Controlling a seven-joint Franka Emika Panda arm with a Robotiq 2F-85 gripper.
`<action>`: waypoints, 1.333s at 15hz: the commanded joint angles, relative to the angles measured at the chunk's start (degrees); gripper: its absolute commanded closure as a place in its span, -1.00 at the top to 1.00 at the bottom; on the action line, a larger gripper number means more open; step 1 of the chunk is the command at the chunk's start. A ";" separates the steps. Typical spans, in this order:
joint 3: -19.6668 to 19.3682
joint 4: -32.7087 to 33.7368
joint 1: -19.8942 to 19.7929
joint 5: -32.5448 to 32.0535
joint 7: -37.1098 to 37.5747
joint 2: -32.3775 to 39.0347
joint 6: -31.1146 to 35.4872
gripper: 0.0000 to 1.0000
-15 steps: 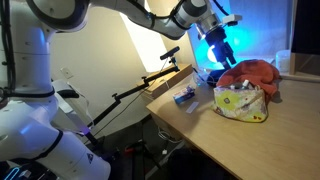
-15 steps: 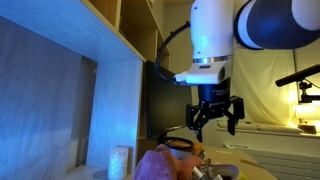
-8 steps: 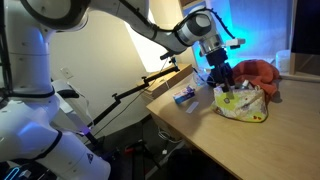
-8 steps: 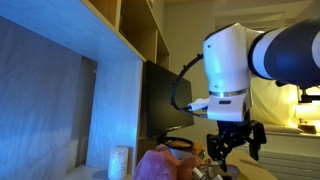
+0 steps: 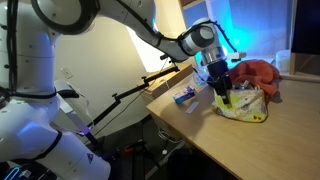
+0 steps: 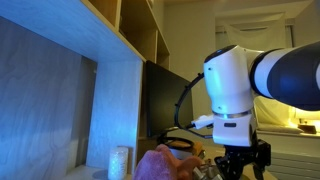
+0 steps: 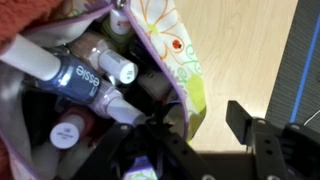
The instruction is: Remove the towel on the bag, move the bag to the left , pick up the small bottle and put it in the bag
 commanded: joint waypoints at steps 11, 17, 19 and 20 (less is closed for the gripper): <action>-1.49 -6.43 -2.27 -0.15 3.07 -5.75 5.01 -0.99; -3.25 -11.04 -4.81 0.17 4.01 -6.21 9.36 -0.99; -3.76 -11.99 -5.63 0.41 3.90 -5.91 10.59 -0.99; -4.06 -12.43 -5.88 0.42 3.96 -5.93 10.82 -0.99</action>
